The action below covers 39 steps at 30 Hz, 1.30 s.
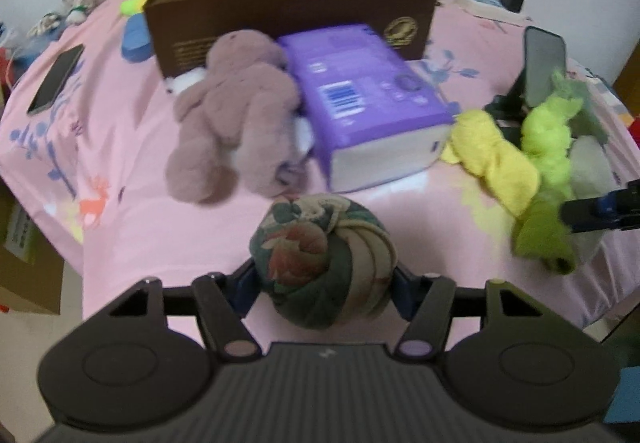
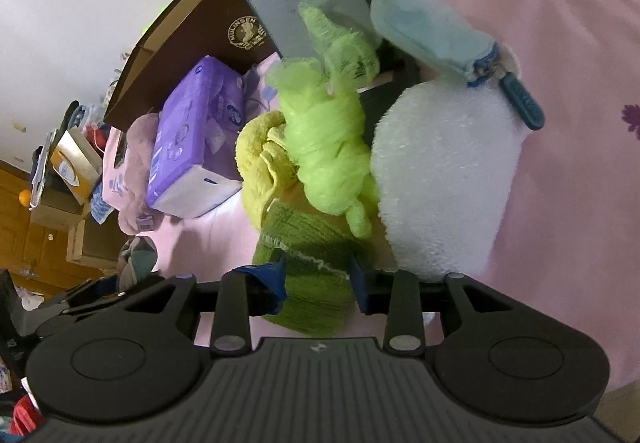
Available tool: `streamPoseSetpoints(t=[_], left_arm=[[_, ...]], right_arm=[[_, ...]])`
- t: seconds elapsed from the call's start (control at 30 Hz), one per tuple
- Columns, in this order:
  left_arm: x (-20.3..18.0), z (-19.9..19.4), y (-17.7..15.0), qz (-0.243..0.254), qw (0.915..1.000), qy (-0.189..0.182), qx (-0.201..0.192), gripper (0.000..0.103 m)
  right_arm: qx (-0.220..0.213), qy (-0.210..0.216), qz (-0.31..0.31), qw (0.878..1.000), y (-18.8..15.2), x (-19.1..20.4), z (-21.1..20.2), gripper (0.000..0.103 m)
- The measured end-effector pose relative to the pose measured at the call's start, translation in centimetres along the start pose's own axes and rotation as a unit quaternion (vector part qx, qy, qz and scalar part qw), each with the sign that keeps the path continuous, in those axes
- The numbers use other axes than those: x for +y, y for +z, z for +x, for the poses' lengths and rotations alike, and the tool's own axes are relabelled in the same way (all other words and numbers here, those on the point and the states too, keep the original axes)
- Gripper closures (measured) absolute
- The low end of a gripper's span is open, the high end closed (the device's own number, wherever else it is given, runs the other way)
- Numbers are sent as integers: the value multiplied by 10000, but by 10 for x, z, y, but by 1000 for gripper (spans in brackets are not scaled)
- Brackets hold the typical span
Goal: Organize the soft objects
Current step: 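Grasp the floral round plush with the left gripper while the right grasps the green knitted cloth, then carry the floral plush with the left gripper while the right carries the green cloth to the box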
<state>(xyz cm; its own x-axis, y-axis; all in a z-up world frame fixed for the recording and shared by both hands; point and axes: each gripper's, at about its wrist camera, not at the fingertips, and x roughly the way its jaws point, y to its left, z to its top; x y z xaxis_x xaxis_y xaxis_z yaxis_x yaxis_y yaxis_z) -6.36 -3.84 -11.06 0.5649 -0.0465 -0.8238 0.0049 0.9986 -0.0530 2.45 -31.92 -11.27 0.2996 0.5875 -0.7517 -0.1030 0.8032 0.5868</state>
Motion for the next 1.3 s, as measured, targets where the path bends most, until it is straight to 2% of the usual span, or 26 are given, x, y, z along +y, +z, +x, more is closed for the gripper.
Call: streamPoseSetpoints(t=[0.2, 0.37, 0.53, 0.77, 0.87, 1.03, 1.3], left_arm=[[-11, 0, 1, 136, 9999, -103, -12, 39], [-14, -1, 2, 171, 9998, -130, -17, 39], [-18, -3, 2, 244, 9996, -139, -66, 38], [-21, -5, 3, 252, 9995, -189, -94, 38], [-22, -6, 4, 267, 9993, -224, -120, 38], [-24, -10, 7, 290, 9990, -270, -184, 38], [-22, -20, 18, 268, 9979, -487, -327, 38]], right_arm=[[-15, 148, -177, 9997, -1, 9, 3, 80], [87, 65, -347, 9993, -2, 12, 6, 78], [495, -139, -918, 9944, -7, 19, 12, 75], [341, -96, -892, 9954, -9, 19, 16, 75], [319, -106, -940, 9950, -11, 20, 15, 81], [275, 181, -763, 9965, -11, 13, 5, 101], [291, 866, -669, 9936, -7, 18, -15, 103]])
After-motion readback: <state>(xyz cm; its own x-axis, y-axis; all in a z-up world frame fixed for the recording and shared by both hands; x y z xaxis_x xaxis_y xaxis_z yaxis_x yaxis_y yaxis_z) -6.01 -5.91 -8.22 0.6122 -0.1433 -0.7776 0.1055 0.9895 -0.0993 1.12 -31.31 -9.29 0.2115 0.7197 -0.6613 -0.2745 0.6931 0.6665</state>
